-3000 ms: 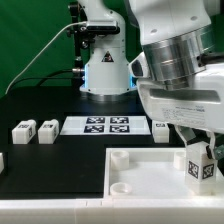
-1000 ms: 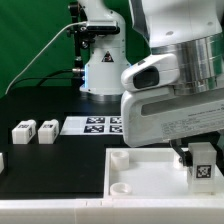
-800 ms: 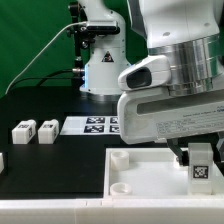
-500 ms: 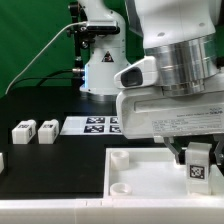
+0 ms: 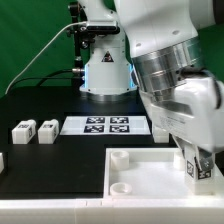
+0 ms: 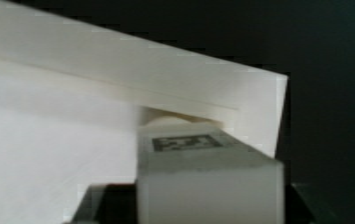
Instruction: Assemble one leg
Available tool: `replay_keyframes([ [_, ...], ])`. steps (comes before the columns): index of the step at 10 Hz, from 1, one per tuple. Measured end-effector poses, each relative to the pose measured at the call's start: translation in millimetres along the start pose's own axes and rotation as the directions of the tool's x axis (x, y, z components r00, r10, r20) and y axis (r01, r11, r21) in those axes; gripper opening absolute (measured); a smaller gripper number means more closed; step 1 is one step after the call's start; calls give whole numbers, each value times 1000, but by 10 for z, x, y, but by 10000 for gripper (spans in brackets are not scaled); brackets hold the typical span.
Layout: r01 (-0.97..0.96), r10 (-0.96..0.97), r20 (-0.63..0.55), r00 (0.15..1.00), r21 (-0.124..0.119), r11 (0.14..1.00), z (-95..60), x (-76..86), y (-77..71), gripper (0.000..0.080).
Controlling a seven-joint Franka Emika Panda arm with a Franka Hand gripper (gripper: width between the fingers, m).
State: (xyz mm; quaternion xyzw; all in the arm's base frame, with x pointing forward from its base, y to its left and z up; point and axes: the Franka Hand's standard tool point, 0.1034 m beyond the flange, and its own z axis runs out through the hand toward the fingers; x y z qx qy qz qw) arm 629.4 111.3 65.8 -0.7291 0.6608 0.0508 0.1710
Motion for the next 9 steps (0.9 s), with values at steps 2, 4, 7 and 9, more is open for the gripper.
replay_keyframes([
  [2, 77, -77, 1, 997, -2, 997, 4, -4, 7, 488],
  [4, 189, -189, 1, 982, -14, 982, 10, -13, 20, 595],
  [7, 708, -708, 45, 704, -123, 696, -14, -138, 34, 646],
  [9, 831, -831, 63, 553, -108, 545, -12, -107, 29, 649],
])
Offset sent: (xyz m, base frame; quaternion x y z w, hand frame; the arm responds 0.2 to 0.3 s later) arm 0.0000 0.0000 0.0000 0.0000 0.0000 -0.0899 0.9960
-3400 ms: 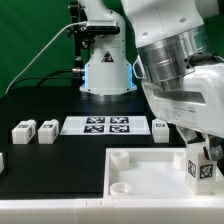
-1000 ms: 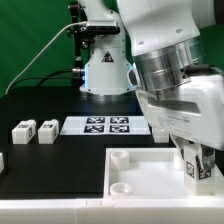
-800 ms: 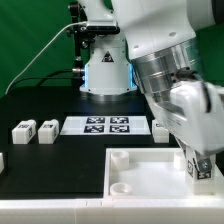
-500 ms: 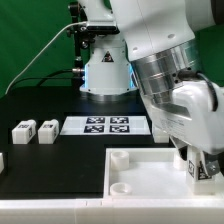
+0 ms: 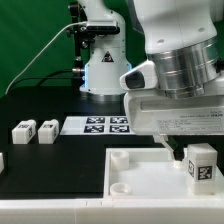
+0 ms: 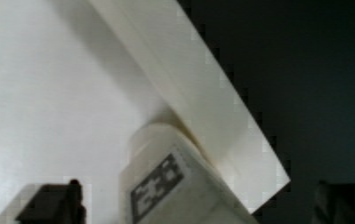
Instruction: Assemble one leg
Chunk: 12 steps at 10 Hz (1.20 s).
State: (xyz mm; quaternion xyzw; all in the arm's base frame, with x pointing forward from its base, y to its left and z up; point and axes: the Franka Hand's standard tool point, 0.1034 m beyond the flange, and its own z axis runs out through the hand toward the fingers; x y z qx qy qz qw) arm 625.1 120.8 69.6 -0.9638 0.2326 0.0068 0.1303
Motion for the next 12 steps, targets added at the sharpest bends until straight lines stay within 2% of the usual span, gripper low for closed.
replay_keyframes([
  [1, 57, -57, 0, 998, 0, 998, 1, -2, -2, 649],
  [2, 192, -192, -1, 981, -3, 981, 0, 2, 2, 649],
  [4, 436, -437, -21, 899, -29, 899, 2, 6, -47, 649],
  [6, 530, -531, -19, 847, -31, 847, -3, 27, -17, 649],
  [7, 525, -526, -19, 850, -31, 850, -2, 24, -22, 501],
  [8, 509, -510, -19, 860, -30, 860, -1, 23, -23, 501],
  [9, 495, -496, -21, 868, -33, 868, -5, 36, -6, 363],
  [10, 445, -446, -23, 895, -35, 895, -6, 55, 28, 304],
  [12, 257, -258, -31, 966, -30, 966, -8, 56, 25, 303],
])
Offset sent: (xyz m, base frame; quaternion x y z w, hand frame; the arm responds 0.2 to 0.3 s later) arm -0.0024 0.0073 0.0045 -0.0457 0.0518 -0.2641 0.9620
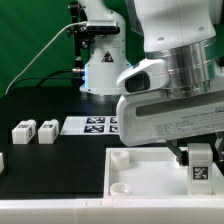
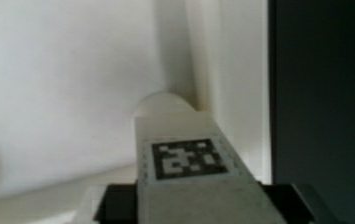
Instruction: Assemble one leg
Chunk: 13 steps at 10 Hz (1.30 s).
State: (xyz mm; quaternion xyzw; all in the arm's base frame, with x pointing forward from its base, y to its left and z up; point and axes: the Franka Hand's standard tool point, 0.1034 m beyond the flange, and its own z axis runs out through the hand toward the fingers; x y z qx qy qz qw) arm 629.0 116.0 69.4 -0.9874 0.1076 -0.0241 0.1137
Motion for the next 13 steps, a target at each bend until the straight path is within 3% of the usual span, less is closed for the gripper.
replay_keyframes([
  [2, -239, 239, -1, 971, 9, 971, -2, 1, -6, 303],
  [3, -398, 398, -14, 917, 12, 917, 7, -7, -11, 303],
  [5, -609, 611, -34, 791, 52, 791, 21, -24, -14, 303],
  [7, -829, 836, -23, 548, 120, 547, 32, -31, -27, 304],
  [8, -860, 867, -14, 498, 123, 496, 25, -30, -27, 304],
  [12, -984, 989, 64, 134, 128, 125, 36, -41, -45, 303],
  [13, -987, 996, 87, -5, 160, -19, 33, -13, -11, 303],
])
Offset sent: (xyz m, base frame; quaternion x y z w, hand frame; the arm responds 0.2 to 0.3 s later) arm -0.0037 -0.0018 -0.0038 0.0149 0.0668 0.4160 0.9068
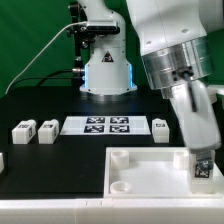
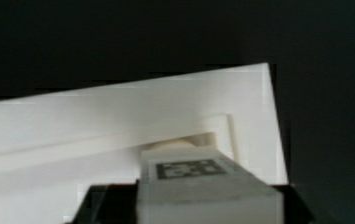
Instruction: Assemble one leg
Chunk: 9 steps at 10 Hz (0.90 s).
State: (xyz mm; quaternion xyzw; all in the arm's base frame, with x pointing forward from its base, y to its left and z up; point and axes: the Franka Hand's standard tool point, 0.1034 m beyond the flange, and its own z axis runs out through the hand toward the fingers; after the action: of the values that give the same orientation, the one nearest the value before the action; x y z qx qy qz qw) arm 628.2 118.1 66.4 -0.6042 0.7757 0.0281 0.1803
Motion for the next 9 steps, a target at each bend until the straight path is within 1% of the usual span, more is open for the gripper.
replay_keyframes([
  [1, -44, 44, -1, 999, 31, 999, -8, 31, -5, 303],
  [2, -21, 21, -2, 1000, 27, 999, -6, 27, 0, 361],
  [3, 46, -46, -1, 999, 17, 999, 0, 18, 16, 361],
  [4, 170, -170, 8, 985, -9, 985, 0, -5, 44, 508],
  [5, 318, -317, 21, 948, -28, 948, -23, -13, 43, 618],
  [6, 484, -482, 38, 875, -73, 872, -28, -52, 70, 618],
  [7, 608, -606, 52, 793, -94, 788, -37, -89, 60, 643],
  [8, 668, -667, 46, 744, -79, 740, -34, -65, 35, 648],
  [9, 721, -720, 51, 692, -77, 688, -31, -57, 38, 648],
])
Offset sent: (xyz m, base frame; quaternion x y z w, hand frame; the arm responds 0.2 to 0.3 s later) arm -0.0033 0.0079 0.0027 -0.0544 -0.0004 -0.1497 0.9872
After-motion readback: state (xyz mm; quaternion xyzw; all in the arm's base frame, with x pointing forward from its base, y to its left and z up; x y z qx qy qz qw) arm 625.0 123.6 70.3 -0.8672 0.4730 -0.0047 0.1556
